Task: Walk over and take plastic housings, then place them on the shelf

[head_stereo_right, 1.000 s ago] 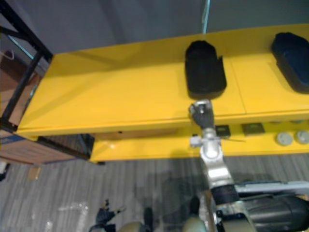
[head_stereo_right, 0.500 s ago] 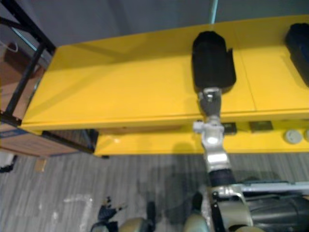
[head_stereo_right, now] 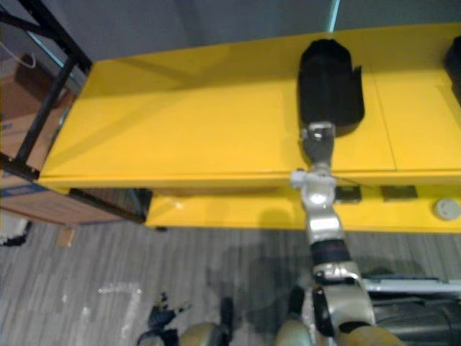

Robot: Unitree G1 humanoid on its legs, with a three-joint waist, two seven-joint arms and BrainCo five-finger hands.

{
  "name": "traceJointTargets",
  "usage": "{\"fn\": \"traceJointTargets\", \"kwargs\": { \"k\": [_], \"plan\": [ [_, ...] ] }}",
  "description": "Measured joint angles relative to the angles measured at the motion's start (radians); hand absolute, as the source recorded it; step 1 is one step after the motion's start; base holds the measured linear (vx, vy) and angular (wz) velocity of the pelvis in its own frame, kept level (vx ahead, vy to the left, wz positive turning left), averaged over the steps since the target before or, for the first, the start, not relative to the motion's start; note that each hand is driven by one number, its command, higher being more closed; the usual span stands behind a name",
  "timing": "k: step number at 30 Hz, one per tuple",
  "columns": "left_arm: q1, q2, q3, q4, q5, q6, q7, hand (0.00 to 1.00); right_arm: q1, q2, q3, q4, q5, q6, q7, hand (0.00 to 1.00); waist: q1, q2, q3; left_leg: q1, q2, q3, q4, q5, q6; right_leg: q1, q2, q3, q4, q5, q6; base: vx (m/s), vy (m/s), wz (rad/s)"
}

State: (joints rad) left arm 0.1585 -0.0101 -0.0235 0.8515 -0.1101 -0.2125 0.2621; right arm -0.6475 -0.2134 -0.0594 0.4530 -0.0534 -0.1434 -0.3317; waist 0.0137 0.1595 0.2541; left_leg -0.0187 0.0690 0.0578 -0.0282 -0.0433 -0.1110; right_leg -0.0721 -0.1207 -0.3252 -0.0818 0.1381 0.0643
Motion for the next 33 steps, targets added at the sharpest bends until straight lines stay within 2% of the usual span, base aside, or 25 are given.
{"fn": "traceJointTargets", "kwargs": {
  "k": [6, 7, 8, 9, 12, 14, 15, 17, 18, 24, 25, 28, 30, 31, 33],
  "plan": [
    [-0.001, 0.0, -0.001, -0.008, 0.0, 0.0, 0.001, 0.0, -0.005, 0.0, 0.003, -0.004, 0.0, 0.0, 0.001, 1.0, -0.001, 0.0, 0.009, -0.001, 0.0, 0.0, -0.002, 0.001, 0.0, -0.003, 0.0, 0.001, 0.0, 0.0, 0.0, 0.0, 0.0, 0.0],
    [-0.003, 0.0, -0.001, -0.008, 0.0, 0.0, 0.001, 0.0, 0.008, 0.0, 0.008, -0.035, 0.0, 0.001, 0.003, 0.0, -0.001, -0.004, 0.011, -0.004, 0.0, 0.002, -0.002, 0.001, 0.0, -0.006, 0.001, 0.003, 0.0, 0.0, 0.0, 0.0, 0.0, 0.0],
    [-0.005, 0.0, -0.001, -0.007, 0.0, 0.0, 0.002, 0.0, 0.048, -0.003, 0.025, -0.11, 0.0, 0.001, 0.003, 0.0, 0.0, -0.005, 0.012, -0.01, 0.001, 0.001, -0.001, 0.001, 0.0, -0.011, 0.002, 0.003, 0.0, 0.0, 0.0, 0.0, 0.0, 0.0],
    [-0.007, 0.0, 0.001, -0.006, 0.001, 0.002, 0.005, 0.0, 0.133, -0.016, 0.055, -0.26, -0.002, -0.003, 0.009, 0.0, -0.002, -0.009, 0.014, -0.016, 0.001, 0.001, -0.001, 0.001, 0.0, -0.017, 0.002, 0.004, 0.0, 0.0, 0.0, 0.0, 0.0, 0.0],
    [-0.012, 0.0, 0.002, -0.005, 0.004, 0.003, 0.007, 0.0, 0.284, -0.045, 0.089, -0.478, -0.011, -0.018, 0.045, 0.0, -0.007, -0.017, 0.019, -0.014, 0.002, 0.004, 0.0, 0.0, 0.0, -0.017, 0.004, 0.007, 0.0, -0.001, -0.001, 0.01, -0.002, 0.0],
    [-0.012, 0.0, 0.009, -0.004, 0.013, 0.003, 0.007, 0.0, 0.406, -0.069, 0.075, -0.629, -0.01, -0.065, 0.079, 0.0, -0.022, -0.03, 0.026, -0.011, 0.002, 0.005, 0.0, 0.0, 0.001, -0.014, 0.004, 0.009, 0.0, -0.001, -0.001, 0.01, 0.0, -0.05],
    [-0.013, 0.002, 0.016, -0.001, 0.016, 0.003, 0.007, 0.0, 0.48, -0.069, 0.046, -0.708, 0.0, -0.105, 0.104, 0.0, -0.032, -0.042, 0.03, 0.0, 0.003, 0.01, -0.001, -0.002, 0.004, -0.009, 0.006, 0.018, 0.0, -0.002, 0.0, 0.0, 0.0, -0.15],
    [-0.014, 0.004, 0.023, 0.001, 0.034, 0.003, 0.007, 0.0, 0.544, -0.058, 0.01, -0.762, 0.011, -0.142, 0.117, 0.0, -0.038, -0.057, 0.023, 0.007, 0.005, 0.015, 0.0, -0.007, 0.01, -0.006, 0.009, 0.026, 0.0, -0.003, 0.0, -0.01, -0.008, -0.16],
    [-0.017, 0.01, 0.028, 0.009, 0.042, 0.003, 0.007, 0.0, 0.585, -0.041, -0.017, -0.788, 0.013, -0.163, 0.119, 0.0, -0.052, -0.069, 0.019, 0.019, 0.007, 0.021, -0.001, -0.009, 0.01, 0.005, 0.012, 0.027, 0.0, -0.008, 0.003, -0.01, -0.012, -0.08],
    [-0.041, 0.021, 0.034, 0.035, 0.041, 0.003, 0.008, 0.0, 0.741, 0.07, -0.091, -0.81, 0.04, -0.179, 0.111, 0.0, -0.064, -0.127, -0.042, 0.036, 0.013, 0.037, -0.002, -0.016, 0.01, 0.01, 0.018, 0.046, 0.0, -0.012, 0.004, 0.0, -0.008, -0.1],
    [-0.049, 0.022, -0.003, 0.035, 0.039, 0.003, 0.009, 0.0, 0.777, 0.104, -0.092, -0.81, 0.04, -0.178, 0.109, 0.0, -0.074, -0.137, -0.053, 0.047, 0.012, 0.036, -0.002, -0.017, 0.012, 0.022, 0.017, 0.045, 0.0, -0.011, 0.005, 0.0, 0.0, 0.0],
    [-0.071, 0.021, -0.092, 0.046, 0.03, 0.003, 0.004, 0.0, 0.824, 0.142, -0.105, -0.794, 0.028, -0.174, 0.102, 0.0, -0.082, -0.145, -0.078, 0.07, 0.007, 0.037, -0.002, -0.022, 0.014, 0.044, 0.012, 0.046, 0.0, -0.012, 0.007, 0.0, 0.0, 0.0],
    [-0.115, 0.018, -0.151, 0.092, 0.067, 0.009, -0.029, 0.0, 0.84, 0.172, -0.171, -0.746, -0.006, -0.153, 0.076, 0.0, -0.089, -0.149, -0.097, 0.075, 0.002, 0.051, 0.0, -0.022, 0.015, 0.043, 0.007, 0.055, 0.004, -0.011, 0.009, -0.01, 0.032, -0.11],
    [-0.126, 0.017, -0.157, 0.106, 0.085, 0.015, -0.04, 0.0, 0.839, 0.183, -0.192, -0.733, -0.016, -0.144, 0.063, 0.0, -0.089, -0.148, -0.097, 0.081, 0.002, 0.062, 0.001, -0.024, 0.017, 0.037, 0.007, 0.065, 0.014, -0.012, 0.009, -0.04, 0.032, -0.51],
    [-0.139, 0.003, -0.156, 0.164, 0.12, 0.039, -0.069, 0.0, 0.842, 0.225, -0.253, -0.695, -0.038, -0.115, 0.037, 0.0, -0.113, -0.146, -0.098, 0.112, 0.004, 0.123, 0.006, -0.04, 0.017, 0.016, 0.015, 0.13, 0.055, -0.022, 0.012, -0.05, 0.031, -0.95]
  ]
}}
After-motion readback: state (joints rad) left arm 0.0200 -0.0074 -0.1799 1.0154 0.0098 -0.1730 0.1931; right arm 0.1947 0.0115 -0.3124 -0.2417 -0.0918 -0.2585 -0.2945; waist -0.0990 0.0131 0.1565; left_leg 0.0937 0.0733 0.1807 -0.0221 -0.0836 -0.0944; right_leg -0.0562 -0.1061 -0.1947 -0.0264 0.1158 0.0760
